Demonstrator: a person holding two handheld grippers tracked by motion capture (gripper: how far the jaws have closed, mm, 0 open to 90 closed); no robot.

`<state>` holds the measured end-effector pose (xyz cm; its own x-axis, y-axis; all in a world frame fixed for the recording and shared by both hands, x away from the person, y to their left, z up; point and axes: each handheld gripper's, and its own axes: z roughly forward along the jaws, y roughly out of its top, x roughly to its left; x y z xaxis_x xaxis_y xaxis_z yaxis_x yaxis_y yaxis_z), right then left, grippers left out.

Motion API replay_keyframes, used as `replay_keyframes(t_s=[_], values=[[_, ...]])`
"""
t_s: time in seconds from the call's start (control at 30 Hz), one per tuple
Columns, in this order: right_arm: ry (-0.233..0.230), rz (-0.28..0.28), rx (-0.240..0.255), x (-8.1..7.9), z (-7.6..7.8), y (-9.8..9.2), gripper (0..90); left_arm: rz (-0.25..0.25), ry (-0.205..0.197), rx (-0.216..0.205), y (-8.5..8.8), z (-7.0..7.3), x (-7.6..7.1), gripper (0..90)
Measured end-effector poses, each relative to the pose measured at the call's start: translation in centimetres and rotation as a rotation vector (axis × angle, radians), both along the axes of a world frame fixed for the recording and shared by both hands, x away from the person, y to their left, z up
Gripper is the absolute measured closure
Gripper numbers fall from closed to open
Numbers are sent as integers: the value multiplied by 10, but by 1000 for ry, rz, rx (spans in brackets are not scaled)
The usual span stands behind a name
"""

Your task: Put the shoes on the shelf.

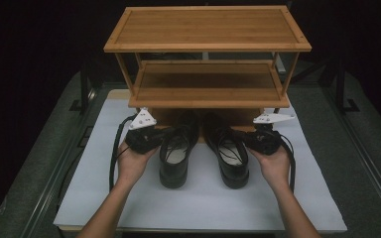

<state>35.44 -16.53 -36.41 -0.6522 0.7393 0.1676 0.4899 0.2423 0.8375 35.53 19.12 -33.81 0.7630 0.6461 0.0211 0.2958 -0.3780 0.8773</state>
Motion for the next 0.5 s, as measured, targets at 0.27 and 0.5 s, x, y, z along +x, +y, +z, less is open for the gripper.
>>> replay_keyframes(t_s=[0.27,0.5], values=[[-8,-67,0,29,-8,7,870,57,-24,13,-18,-16,32,887],[-15,-116,-3,51,-14,13,870,105,-47,36,-32,-32,55,886]])
